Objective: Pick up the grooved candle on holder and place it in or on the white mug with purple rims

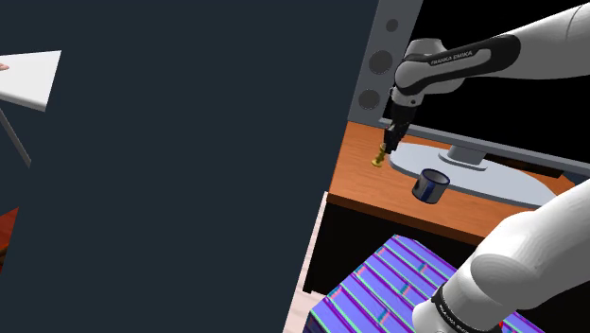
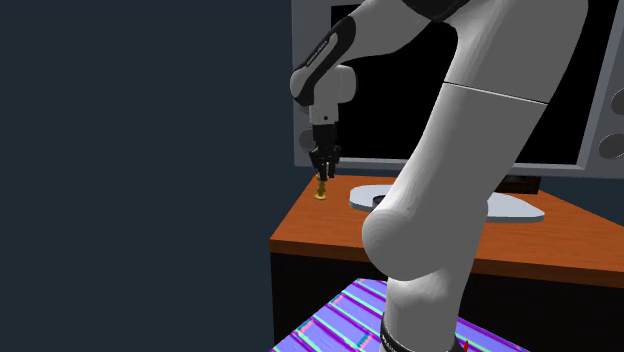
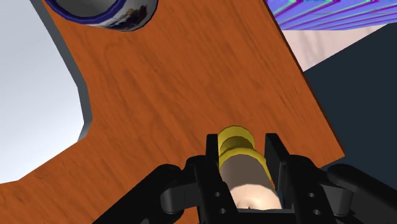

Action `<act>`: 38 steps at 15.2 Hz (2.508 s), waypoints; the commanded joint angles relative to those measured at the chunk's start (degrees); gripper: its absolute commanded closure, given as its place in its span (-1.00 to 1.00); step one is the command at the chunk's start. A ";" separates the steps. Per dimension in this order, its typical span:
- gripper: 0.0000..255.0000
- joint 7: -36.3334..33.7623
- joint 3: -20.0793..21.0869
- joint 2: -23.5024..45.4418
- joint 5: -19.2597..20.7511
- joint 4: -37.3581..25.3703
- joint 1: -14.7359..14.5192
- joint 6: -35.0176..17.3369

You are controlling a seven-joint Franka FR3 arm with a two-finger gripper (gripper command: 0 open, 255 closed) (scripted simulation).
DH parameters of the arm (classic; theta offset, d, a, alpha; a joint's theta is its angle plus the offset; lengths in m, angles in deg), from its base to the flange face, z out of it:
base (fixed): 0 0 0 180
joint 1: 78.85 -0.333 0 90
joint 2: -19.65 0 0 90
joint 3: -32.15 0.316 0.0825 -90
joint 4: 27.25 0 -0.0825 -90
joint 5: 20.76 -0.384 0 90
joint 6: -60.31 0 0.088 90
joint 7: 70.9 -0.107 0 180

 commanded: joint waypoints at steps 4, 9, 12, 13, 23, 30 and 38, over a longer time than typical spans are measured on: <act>1.00 0.03 0.43 -0.93 -0.07 -3.15 -0.11 4.08; 1.00 0.15 0.79 -1.59 -0.17 -6.41 -0.21 7.99; 1.00 0.24 0.98 -1.81 -0.24 -8.28 -0.27 10.07; 1.00 1.23 0.34 -2.85 0.34 -7.66 0.33 10.34; 1.00 12.39 -6.98 -10.53 6.25 -5.06 6.29 13.36; 1.00 18.91 -11.86 -12.30 9.26 -4.72 9.12 13.29; 1.00 18.39 -13.26 -11.80 10.11 0.91 9.42 7.15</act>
